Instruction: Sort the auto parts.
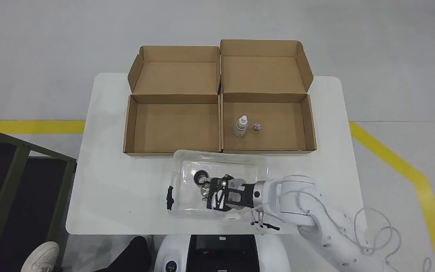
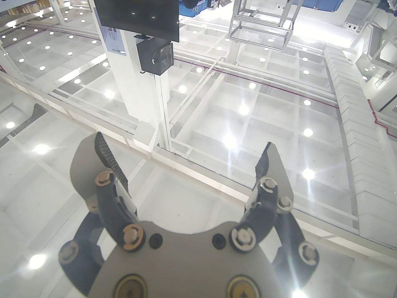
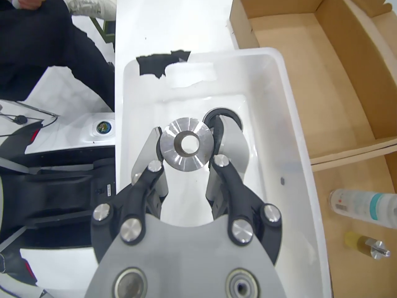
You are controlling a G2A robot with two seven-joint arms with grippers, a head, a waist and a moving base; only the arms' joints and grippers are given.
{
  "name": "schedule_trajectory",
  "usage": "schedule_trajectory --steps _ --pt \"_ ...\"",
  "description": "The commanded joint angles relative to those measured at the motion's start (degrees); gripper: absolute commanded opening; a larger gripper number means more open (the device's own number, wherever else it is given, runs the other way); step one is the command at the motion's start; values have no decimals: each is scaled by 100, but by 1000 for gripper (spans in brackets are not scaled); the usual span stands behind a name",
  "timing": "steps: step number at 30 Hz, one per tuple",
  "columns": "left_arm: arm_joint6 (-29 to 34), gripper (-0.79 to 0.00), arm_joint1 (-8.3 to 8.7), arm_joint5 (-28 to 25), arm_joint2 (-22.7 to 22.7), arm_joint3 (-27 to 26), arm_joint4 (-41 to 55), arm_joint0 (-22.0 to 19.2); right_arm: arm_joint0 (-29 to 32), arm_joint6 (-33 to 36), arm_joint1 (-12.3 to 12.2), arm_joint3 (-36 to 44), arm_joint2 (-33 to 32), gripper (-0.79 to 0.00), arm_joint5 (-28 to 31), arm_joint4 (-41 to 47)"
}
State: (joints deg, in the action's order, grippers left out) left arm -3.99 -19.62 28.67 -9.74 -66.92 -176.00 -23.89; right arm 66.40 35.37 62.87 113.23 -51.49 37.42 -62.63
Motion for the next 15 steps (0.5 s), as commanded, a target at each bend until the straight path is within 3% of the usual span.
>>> schedule_trajectory --steps 1,15 --pt "0 0 0 0 0 0 0 0 -3 -239 9 -31 -30 -785 -50 42" --pt "0 0 0 0 0 0 0 0 -187 -1833 110 -99 -176 -785 -112 384"
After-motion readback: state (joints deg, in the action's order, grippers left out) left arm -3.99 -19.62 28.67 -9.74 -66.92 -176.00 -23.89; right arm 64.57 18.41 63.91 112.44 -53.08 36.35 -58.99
